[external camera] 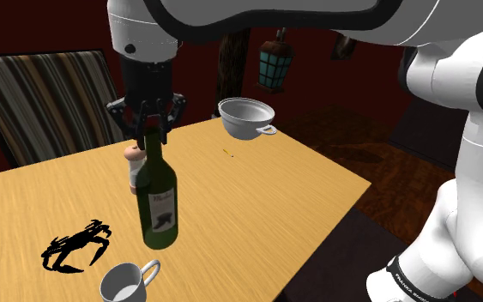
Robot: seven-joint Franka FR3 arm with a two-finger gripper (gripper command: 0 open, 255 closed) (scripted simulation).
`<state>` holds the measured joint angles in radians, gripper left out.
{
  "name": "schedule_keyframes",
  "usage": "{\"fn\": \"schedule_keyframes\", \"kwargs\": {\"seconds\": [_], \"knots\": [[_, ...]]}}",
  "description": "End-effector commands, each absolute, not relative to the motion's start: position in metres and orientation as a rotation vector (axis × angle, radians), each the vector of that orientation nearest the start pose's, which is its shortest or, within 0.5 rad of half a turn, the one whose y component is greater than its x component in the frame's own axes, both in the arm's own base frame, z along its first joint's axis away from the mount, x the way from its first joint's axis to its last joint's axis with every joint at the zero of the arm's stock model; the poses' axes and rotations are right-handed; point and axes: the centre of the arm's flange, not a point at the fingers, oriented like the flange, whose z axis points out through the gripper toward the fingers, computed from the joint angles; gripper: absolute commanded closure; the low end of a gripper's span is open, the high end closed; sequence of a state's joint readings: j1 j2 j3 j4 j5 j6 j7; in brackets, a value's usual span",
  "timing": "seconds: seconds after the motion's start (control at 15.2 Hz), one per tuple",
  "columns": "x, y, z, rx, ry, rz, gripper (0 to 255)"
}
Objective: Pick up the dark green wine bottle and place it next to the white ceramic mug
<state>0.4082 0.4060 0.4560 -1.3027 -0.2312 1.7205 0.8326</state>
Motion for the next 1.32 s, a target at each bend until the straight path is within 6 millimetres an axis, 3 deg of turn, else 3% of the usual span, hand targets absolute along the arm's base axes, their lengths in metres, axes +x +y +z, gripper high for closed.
{"fn": "schedule_keyframes", "kwargs": {"seconds": [0.0,0.66,1.19,1.25], "knots": [[0.497,0.459,0.525,-3.137,-0.036,-0.119,255],[0.497,0.459,0.472,-3.137,-0.036,-0.119,255],[0.497,0.459,0.472,-3.137,-0.036,-0.119,255],[0.497,0.459,0.472,-3.137,-0.036,-0.119,0]]}}
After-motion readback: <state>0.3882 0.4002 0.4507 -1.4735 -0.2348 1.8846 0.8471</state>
